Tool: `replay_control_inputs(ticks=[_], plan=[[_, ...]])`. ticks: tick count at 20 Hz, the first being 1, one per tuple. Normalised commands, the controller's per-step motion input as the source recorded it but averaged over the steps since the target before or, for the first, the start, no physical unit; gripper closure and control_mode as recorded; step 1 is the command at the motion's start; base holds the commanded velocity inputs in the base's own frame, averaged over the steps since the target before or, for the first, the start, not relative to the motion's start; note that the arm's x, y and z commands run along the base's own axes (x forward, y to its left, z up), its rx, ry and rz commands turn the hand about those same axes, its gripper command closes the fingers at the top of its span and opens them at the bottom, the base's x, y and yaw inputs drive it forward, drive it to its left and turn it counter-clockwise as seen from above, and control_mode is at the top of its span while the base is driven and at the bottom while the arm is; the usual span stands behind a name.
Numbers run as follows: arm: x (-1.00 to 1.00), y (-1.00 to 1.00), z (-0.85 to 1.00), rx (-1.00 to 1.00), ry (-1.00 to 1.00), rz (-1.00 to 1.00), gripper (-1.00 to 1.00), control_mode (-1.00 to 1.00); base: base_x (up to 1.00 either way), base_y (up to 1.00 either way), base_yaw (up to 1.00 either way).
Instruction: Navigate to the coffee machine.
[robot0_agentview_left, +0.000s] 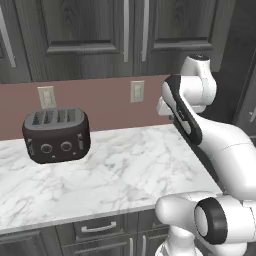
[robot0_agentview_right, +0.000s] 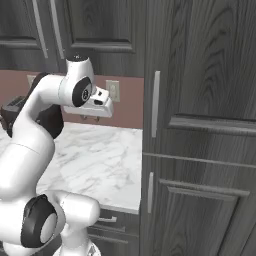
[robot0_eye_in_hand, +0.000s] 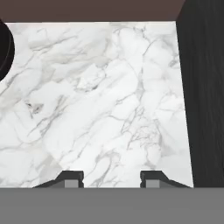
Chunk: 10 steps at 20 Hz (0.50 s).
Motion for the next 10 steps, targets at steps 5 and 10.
replay_control_inputs(ticks=[5, 10], plan=[[-0.48, 0.0, 0.0, 0.0, -0.03, 0.01, -1.0, -1.0, 0.0, 0.0, 0.0], [-0.19, 0.0, 0.0, -0.01, 0.0, 0.03, -1.0, 1.0, -0.73, 0.18, 0.34]])
